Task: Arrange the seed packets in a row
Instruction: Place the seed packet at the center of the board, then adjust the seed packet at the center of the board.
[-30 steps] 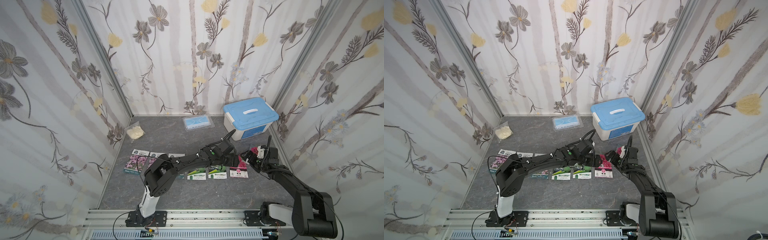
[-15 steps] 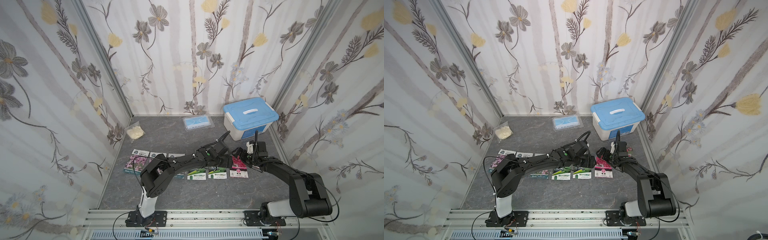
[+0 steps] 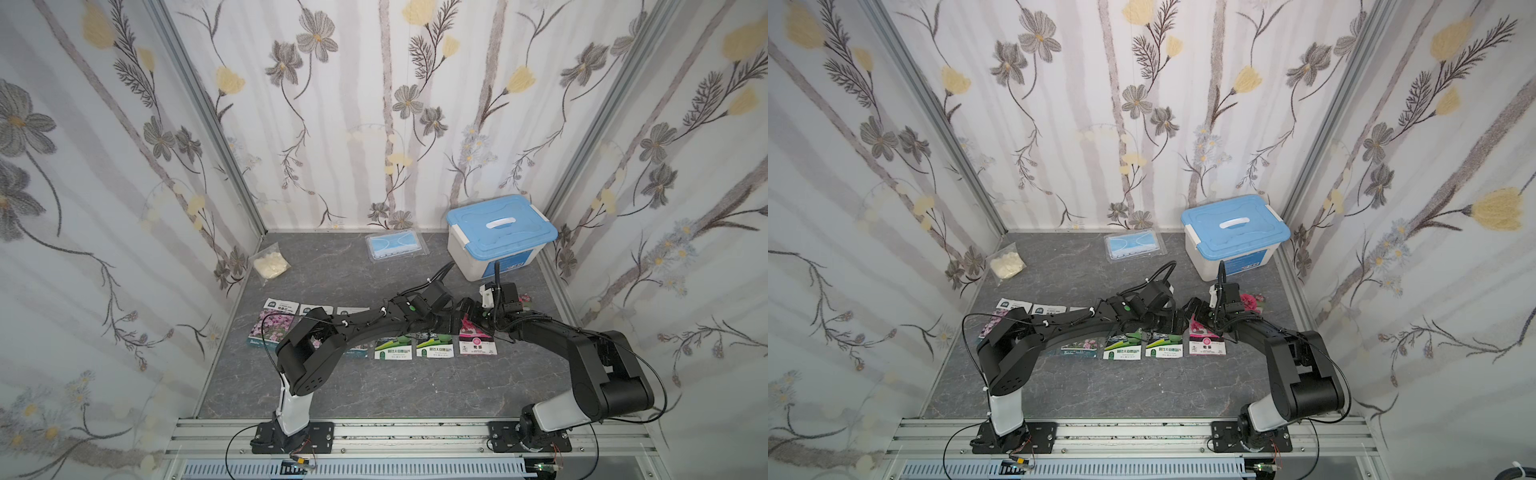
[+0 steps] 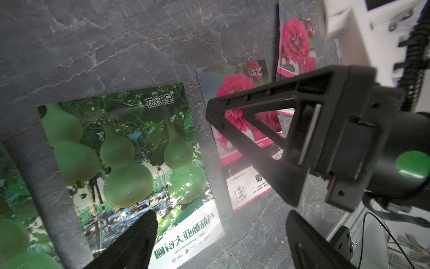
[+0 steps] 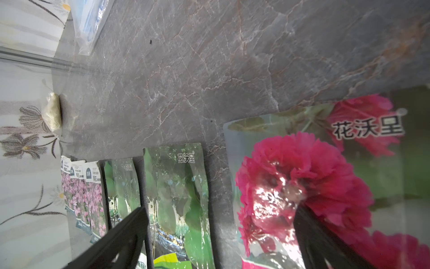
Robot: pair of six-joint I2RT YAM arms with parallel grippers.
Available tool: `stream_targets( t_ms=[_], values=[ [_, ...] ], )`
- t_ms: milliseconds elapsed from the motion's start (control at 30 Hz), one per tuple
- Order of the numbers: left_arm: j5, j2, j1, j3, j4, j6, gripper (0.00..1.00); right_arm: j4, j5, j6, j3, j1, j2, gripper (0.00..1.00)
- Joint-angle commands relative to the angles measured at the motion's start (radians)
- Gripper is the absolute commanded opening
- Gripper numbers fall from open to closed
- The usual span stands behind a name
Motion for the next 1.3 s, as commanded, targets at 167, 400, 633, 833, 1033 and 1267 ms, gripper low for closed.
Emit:
stream_targets(
  t_ms=[167,400,633,833,1033,1267],
  values=[
    [0.002,-0.009,0.005,-0.015,0.037,-0.007,0.89,0.014,0.037,0.013,0.006,0.011,-0.039,1.0],
    [0.006,-0.002,0.005,-0.006,0.042,-0.002,0.89,-0.078,0.065,0.005,0.054,-0.037,-0.185,1.0],
    [0.051,0.052,-0.011,0.041,0.091,0.025,0.88,-0.074,0.032,-0.009,-0.026,-0.185,-0.246,1.0],
    [0.099,0.099,-0.03,0.088,0.145,0.047,0.87,-0.022,0.058,0.005,-0.094,-0.245,-0.248,1.0],
    [0.12,0.128,-0.036,0.098,0.165,0.05,0.88,0.009,0.059,0.014,-0.101,-0.276,-0.154,1.0],
    [0.129,0.134,-0.035,0.129,0.171,0.053,0.88,-0.042,0.102,0.009,-0.142,-0.3,-0.181,1.0]
  ],
)
